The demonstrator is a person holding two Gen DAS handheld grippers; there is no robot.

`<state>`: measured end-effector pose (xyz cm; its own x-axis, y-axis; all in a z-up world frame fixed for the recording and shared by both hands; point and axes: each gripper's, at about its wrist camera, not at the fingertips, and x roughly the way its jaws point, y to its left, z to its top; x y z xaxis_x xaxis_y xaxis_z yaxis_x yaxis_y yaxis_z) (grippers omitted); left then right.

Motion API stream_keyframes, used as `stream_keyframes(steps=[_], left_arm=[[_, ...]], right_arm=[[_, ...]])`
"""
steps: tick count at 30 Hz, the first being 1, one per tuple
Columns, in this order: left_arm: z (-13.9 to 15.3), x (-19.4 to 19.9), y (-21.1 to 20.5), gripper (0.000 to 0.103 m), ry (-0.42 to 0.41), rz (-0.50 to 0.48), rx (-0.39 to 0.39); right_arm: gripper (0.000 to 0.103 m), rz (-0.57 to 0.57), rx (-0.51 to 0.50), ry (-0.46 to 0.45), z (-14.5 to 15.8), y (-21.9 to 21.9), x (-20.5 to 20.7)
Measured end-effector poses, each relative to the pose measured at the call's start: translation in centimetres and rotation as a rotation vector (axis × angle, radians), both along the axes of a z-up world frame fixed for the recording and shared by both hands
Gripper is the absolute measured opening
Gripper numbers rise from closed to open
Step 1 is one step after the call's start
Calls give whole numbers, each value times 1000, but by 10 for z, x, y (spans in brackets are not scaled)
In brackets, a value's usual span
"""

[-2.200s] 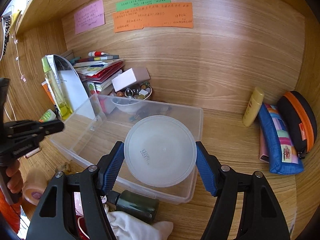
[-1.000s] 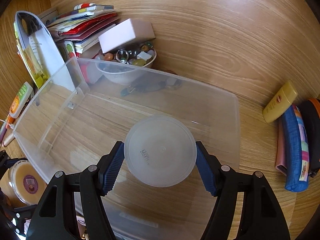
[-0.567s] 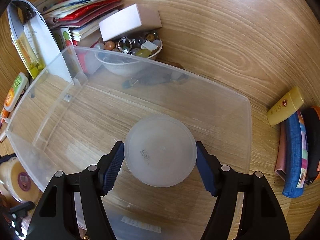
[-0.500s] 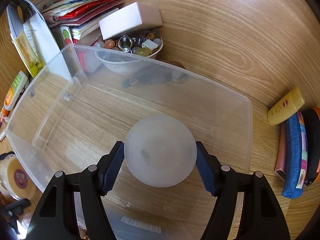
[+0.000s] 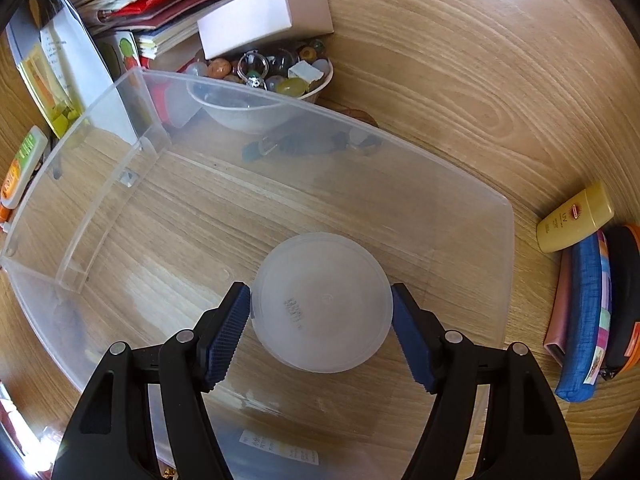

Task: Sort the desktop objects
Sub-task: 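Carry the white disc into the clear bin and open the right gripper while the left lifts the jar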

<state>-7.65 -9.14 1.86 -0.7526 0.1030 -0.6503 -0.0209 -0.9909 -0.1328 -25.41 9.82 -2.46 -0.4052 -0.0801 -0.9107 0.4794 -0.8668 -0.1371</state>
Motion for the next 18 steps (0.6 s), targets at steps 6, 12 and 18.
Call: stream_keyframes(steps=[6,12,18], left_arm=[[9,-36,14,86,-20,-53,0],[4,-69,27,86,-68,-67,-21],[-6,-90,34,86,-119,-79,-39]], right_arm=[[68,-3,33,-22,-2,-2,-2],[68,-27,-35,21,4,12,7],[69,-7,-60,108,23,29,28]])
